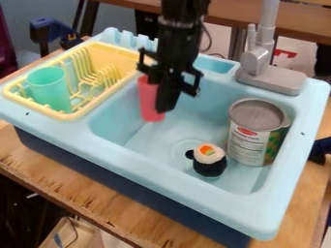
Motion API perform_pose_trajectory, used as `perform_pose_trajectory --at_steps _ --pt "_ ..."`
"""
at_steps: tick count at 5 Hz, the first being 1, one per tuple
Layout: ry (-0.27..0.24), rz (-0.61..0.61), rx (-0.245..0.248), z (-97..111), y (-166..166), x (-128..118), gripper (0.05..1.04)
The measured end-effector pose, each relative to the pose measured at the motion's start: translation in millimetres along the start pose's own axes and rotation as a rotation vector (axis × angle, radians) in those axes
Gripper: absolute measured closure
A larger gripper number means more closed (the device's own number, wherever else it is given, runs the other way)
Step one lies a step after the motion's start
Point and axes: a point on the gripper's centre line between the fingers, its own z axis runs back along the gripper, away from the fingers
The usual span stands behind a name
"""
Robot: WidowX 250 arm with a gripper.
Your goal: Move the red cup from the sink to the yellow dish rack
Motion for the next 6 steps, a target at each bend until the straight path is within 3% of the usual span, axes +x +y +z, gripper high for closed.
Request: perform_pose_trajectory --at_steps 1,2,3,4,5,6 --pt "-0.036 -0.067 0.029 49 -8 -19 0.972" --pt "-0.142 -0.039 -0.003 98 -3 -41 0.972" --pt "-0.217 0.077 -0.007 146 41 -57 0.972" --pt "-0.223 0.124 -0.011 132 72 -53 0.972" --pt "-0.164 0.177 -0.024 108 102 -50 0.972" --pt "-0.144 0.193 -0.011 94 117 -47 0.972"
